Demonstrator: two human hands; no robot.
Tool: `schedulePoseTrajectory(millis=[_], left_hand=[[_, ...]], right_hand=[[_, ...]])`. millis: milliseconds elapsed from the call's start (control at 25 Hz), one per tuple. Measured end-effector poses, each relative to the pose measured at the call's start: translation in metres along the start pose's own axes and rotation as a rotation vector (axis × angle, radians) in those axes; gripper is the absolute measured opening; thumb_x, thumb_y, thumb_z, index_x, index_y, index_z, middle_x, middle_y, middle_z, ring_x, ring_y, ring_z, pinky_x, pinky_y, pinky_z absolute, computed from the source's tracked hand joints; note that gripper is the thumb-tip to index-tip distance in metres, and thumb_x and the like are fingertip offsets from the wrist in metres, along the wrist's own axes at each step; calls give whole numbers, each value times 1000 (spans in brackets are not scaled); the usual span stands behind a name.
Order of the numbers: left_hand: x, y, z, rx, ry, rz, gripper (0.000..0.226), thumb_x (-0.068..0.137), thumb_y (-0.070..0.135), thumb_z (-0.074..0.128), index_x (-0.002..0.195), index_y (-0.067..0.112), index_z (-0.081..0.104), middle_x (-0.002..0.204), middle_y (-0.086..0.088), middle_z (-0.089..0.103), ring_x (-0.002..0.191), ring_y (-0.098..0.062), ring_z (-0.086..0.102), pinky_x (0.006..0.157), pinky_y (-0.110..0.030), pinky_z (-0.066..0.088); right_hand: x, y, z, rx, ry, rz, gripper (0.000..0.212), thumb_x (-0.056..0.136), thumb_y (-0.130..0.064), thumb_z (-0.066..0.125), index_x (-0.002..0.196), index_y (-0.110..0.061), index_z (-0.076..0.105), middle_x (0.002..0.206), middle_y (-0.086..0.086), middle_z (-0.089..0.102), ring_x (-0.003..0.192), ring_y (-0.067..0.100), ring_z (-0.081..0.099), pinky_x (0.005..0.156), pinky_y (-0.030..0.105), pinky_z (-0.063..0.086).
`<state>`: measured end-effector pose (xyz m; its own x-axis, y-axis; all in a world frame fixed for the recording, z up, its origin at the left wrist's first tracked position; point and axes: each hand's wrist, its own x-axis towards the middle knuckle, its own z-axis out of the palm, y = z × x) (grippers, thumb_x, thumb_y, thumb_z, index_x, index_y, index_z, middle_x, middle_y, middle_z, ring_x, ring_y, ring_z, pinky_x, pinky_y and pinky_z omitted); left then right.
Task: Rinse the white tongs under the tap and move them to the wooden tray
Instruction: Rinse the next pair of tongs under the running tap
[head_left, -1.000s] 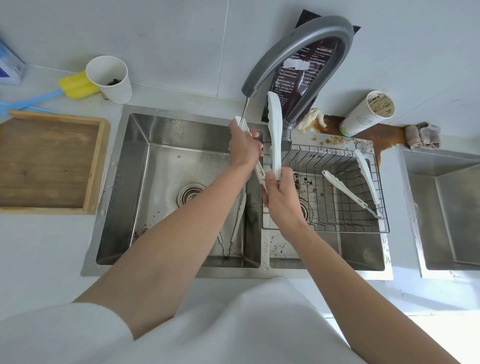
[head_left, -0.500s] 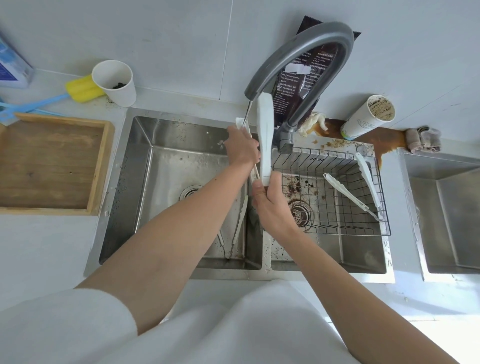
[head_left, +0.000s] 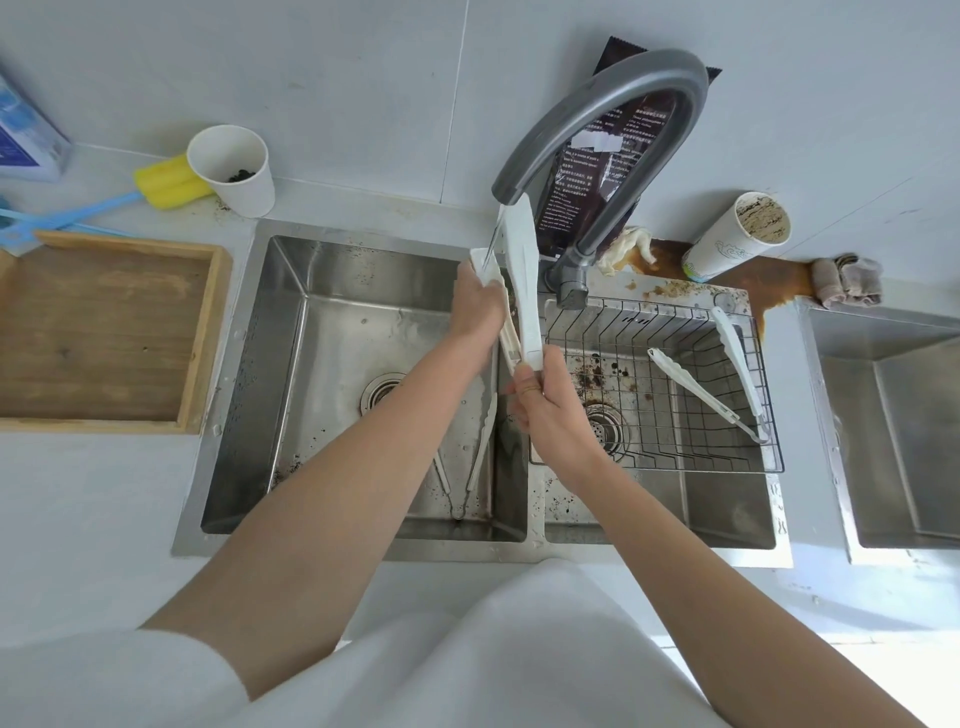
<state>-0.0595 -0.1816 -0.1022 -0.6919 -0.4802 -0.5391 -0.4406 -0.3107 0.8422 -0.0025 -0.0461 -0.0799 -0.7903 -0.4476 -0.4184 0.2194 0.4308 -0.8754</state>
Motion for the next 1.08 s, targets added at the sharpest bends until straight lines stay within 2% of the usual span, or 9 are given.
schedulePoseTrajectory(millis=[80,160,320,520,600,720,800,920,1080], left_hand=[[-2,-3,-2,-67,55,68,44,103,20,36,146,15,35,149,-5,37,133,-20,41,111,-38,33],[-6,-1,-3,-215,75,70,43,104,32,36,142,14,44,144,-4,45,132,-18,44,109,-35,36],[-11,9,-2,-653,-68,-54,41,104,39,35,125,8,52,92,-11,72,77,-20,71,72,-34,60],[-10,15,1,-539,24,-26,19,100,26,47,92,10,50,67,-4,56,38,-9,46,38,-19,37],[-7,20,2,-510,36,-43,28,100,33,47,85,10,48,62,-1,50,36,-7,38,35,-19,30],[-3,27,1,-552,-10,-110,39,98,47,47,81,12,49,53,3,46,34,-7,34,34,-19,27],[0,29,-1,-609,-48,-169,42,96,53,49,81,14,50,50,5,44,33,-6,33,32,-18,26],[2,24,0,-654,-111,-222,44,92,57,52,78,16,49,48,7,44,32,-5,33,32,-16,27],[1,16,2,-604,-69,-191,39,92,50,57,76,16,47,55,5,46,34,-4,34,31,-17,26]], right_hand=[[3,1,-2,-18,27,-6,20,106,-17,36,87,-18,33,82,3,41,63,6,39,58,22,36],[5,3,-3,-62,28,-18,20,106,-21,38,87,-20,34,71,-5,39,56,2,39,55,21,35],[5,7,-3,-268,9,-41,18,106,-23,39,90,-31,39,59,-9,38,48,5,33,49,26,30],[4,12,-2,-360,11,-28,12,105,-22,41,110,-11,43,75,4,46,68,17,39,62,29,32],[1,10,-3,-246,39,8,23,103,-26,49,122,-17,41,82,3,51,68,17,47,63,33,41],[0,5,-9,163,66,168,47,96,-32,62,133,-22,35,84,1,58,63,12,56,66,29,52],[2,2,-14,335,76,230,42,98,-33,60,131,-18,40,75,-1,63,60,13,58,61,27,54],[4,1,-20,358,93,254,35,102,-26,54,120,3,53,77,6,61,68,21,61,60,29,56],[-1,-2,-25,321,137,153,31,100,-17,58,125,-3,50,81,9,66,70,23,71,63,39,62]])
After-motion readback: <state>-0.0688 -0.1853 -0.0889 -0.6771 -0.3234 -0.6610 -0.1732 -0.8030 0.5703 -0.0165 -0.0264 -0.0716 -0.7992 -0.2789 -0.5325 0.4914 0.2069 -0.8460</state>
